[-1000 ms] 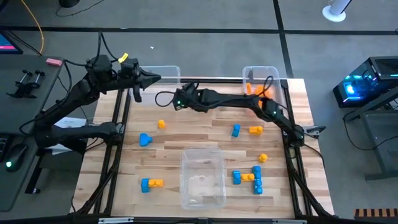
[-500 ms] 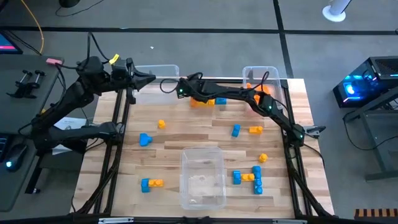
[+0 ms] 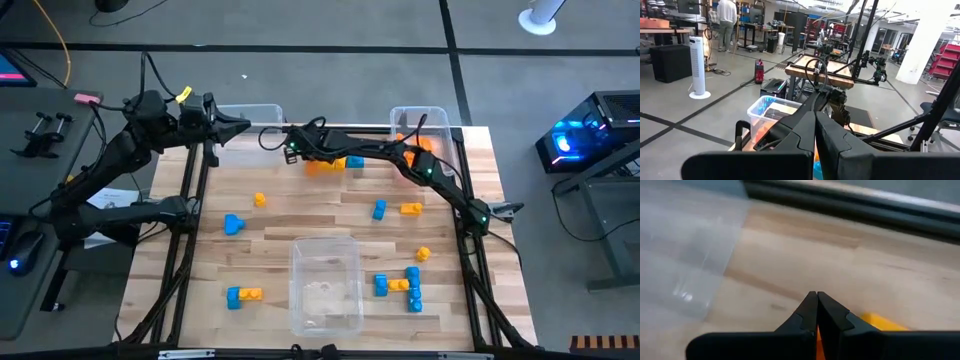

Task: Sort blocks
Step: Put the orange game piece into the top right transparent bin

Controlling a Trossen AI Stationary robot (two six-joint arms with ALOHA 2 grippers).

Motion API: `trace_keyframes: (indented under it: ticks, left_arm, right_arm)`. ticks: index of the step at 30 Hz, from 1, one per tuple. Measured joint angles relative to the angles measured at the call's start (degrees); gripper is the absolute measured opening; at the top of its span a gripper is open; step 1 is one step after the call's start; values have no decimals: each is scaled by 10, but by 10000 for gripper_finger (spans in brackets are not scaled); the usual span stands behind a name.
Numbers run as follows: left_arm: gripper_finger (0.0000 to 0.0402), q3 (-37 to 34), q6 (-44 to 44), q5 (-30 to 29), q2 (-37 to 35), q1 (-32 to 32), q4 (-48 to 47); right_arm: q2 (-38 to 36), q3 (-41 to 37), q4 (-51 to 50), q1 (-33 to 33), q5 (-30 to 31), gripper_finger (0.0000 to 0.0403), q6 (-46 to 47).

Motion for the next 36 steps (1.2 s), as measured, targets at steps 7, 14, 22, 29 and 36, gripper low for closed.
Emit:
trace_keyframes:
  ticks: [7, 14, 22, 29, 36]
  left_arm:
    - [0, 0, -11, 0, 0, 0, 0]
    - [0, 0, -30, 0, 0, 0, 0]
    - [0, 0, -29, 0, 0, 0, 0]
    - [0, 0, -29, 0, 0, 0, 0]
    - [0, 0, -30, 0, 0, 0, 0]
  right_arm:
    - [0, 0, -35, 29, -46, 0, -32]
    - [-1, 1, -130, 77, -87, 0, -81]
    - [-75, 1, -180, 110, -57, 0, -80]
    - [-185, 3, -285, 119, -122, 3, -25]
    - [-176, 2, -300, 144, -151, 87, 7]
